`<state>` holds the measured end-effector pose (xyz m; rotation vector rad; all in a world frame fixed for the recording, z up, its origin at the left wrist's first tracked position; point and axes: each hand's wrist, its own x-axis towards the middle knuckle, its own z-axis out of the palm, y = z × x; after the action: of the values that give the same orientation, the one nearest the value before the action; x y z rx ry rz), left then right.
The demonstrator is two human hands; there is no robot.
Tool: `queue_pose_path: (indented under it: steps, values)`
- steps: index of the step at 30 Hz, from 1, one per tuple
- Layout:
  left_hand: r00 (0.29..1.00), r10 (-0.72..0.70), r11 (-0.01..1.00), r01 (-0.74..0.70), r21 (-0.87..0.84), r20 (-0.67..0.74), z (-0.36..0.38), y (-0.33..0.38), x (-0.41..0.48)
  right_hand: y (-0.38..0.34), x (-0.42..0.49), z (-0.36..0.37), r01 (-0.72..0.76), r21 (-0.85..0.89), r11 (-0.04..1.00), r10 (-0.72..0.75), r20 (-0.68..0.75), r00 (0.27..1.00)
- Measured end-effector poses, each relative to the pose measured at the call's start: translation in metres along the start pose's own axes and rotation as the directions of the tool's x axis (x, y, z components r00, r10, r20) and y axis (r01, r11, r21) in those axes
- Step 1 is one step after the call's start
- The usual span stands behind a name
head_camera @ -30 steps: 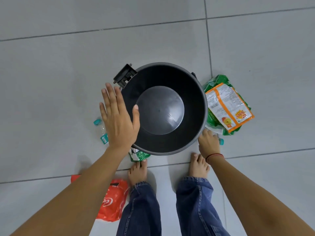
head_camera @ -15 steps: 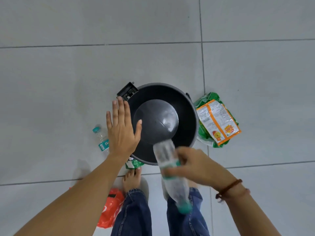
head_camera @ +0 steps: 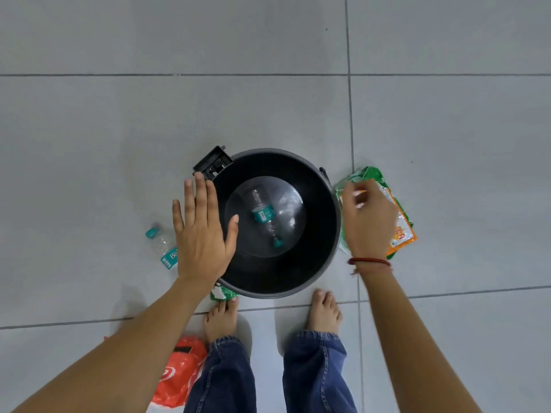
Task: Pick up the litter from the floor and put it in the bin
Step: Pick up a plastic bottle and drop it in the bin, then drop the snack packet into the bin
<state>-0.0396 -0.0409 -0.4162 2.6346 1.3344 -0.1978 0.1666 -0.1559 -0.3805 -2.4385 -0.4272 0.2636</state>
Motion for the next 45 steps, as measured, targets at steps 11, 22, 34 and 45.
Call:
queue_pose_path:
  steps: [11, 22, 34, 45]
  values:
    - [0.997, 0.003, 1.000, -0.003, 0.000, -0.077, 0.011, -0.003, 0.000, 0.150, 0.028, 0.042, 0.059, -0.707, 0.704, 0.369, 0.436, 0.821]
    - [0.998, 0.010, 1.000, -0.011, -0.029, -0.057, 0.005, -0.002, 0.000, -0.001, -0.050, -0.003, 0.128, -0.042, 0.991, -0.123, 0.105, 0.987]
    - [0.998, 0.008, 0.998, -0.012, -0.064, -0.060, 0.006, -0.001, 0.001, -0.009, -0.067, 0.115, 0.318, -0.324, 0.891, 0.167, 0.885, 0.435]
    - [0.998, 0.002, 0.997, -0.006, -0.077, -0.063, 0.004, 0.001, 0.000, 0.022, 0.032, 0.017, 0.270, -0.019, 0.963, -0.271, -0.045, 0.962]
